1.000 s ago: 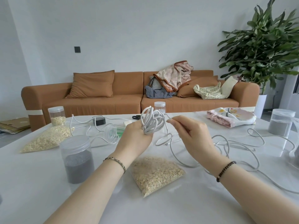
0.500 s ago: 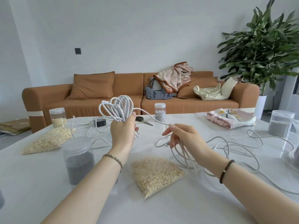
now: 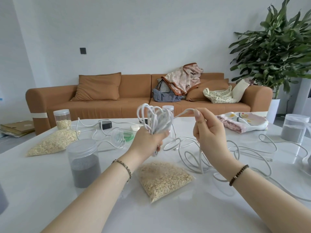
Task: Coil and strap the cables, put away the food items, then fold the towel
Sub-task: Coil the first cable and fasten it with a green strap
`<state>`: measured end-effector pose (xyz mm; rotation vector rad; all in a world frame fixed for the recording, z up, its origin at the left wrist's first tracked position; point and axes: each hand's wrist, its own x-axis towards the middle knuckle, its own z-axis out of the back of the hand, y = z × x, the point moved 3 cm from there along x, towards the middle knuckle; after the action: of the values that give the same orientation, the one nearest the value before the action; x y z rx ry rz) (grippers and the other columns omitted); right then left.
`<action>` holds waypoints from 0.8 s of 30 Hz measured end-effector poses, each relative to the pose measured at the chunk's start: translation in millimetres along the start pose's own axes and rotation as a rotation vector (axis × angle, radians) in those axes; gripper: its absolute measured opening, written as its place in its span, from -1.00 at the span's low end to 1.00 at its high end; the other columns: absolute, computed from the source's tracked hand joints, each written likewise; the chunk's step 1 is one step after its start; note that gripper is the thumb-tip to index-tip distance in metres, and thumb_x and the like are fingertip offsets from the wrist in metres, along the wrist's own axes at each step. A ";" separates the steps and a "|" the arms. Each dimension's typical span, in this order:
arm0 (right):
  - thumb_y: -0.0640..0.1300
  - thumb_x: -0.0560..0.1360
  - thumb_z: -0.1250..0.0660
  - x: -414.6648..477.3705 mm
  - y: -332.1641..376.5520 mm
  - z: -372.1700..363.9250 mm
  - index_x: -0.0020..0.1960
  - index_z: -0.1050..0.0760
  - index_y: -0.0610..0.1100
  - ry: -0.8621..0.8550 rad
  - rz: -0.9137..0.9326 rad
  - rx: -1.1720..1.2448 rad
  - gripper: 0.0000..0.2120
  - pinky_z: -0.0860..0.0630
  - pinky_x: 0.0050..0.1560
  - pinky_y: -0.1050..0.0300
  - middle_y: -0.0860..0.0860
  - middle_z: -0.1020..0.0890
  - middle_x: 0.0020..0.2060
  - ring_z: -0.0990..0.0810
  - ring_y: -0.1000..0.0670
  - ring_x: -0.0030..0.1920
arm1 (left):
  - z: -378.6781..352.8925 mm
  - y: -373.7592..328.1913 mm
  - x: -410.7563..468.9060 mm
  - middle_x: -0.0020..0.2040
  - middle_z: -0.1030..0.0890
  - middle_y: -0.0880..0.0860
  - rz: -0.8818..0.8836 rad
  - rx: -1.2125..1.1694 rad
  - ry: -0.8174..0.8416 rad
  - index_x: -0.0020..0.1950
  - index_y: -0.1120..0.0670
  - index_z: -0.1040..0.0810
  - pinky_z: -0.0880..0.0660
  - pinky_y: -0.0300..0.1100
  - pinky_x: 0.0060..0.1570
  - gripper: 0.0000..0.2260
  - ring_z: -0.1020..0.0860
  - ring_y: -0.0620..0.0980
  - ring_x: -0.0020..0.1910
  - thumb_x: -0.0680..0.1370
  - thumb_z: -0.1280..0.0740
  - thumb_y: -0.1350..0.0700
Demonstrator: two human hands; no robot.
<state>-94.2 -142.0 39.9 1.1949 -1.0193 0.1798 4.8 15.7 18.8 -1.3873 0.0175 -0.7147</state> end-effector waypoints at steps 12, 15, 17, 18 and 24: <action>-0.13 0.71 -0.13 11.3 5.1 17.0 0.01 -0.54 -0.08 -0.244 -0.056 0.140 -0.78 -0.18 -0.50 0.17 0.07 -0.29 -0.59 -0.21 0.05 -0.54 | 0.8 11.7 -1.4 -0.40 -0.50 -0.05 -0.178 0.771 0.219 -0.31 0.03 -0.47 -0.49 -0.05 -0.29 -0.75 -0.42 -0.04 -0.39 0.51 -0.31 -0.05; -0.10 0.72 -0.10 14.0 2.0 20.2 0.01 -0.50 -0.06 -0.215 -0.011 -0.003 -0.78 -0.27 -0.46 0.25 0.08 -0.34 -0.57 -0.28 0.07 -0.51 | 2.5 8.9 -1.1 -0.39 -0.51 -0.04 -0.209 0.894 0.117 -0.33 0.02 -0.44 -0.40 -0.11 -0.38 -0.75 -0.49 0.00 -0.35 0.53 -0.32 -0.01; -0.07 0.72 -0.09 13.8 -2.9 20.3 0.10 -0.51 -0.04 -0.182 -0.014 -0.094 -0.78 -0.32 -0.44 0.25 0.08 -0.38 -0.56 -0.34 0.08 -0.49 | 7.5 5.6 0.0 -0.36 -0.52 -0.06 -0.240 0.966 0.004 -0.30 0.00 -0.46 -0.31 -0.17 -0.42 -0.76 -0.50 -0.04 -0.32 0.55 -0.30 0.00; -0.06 0.72 -0.08 14.3 -6.5 20.0 0.14 -0.50 -0.03 -0.164 -0.036 -0.125 -0.78 -0.34 -0.45 0.24 0.07 -0.41 -0.57 -0.36 0.07 -0.50 | 11.2 4.5 0.7 -0.35 -0.52 -0.07 -0.232 0.955 -0.060 -0.29 -0.01 -0.48 -0.29 -0.19 -0.42 -0.78 -0.49 -0.05 -0.31 0.56 -0.30 0.00; -0.07 0.71 -0.12 9.0 -19.4 5.6 0.00 -0.60 -0.01 0.101 -0.146 -0.271 -0.72 -0.47 -0.44 0.21 -0.06 -0.62 -0.44 -0.51 0.02 -0.50 | 17.4 5.4 4.4 -0.31 -0.60 -0.03 -0.198 0.580 -0.255 -0.15 0.01 -0.60 -0.56 0.02 -0.23 -0.76 -0.57 -0.02 -0.24 0.54 -0.34 -0.14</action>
<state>-80.4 -158.0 33.4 0.9976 -0.8346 -0.0134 17.8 29.0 19.5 -0.9156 -0.4982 -0.6339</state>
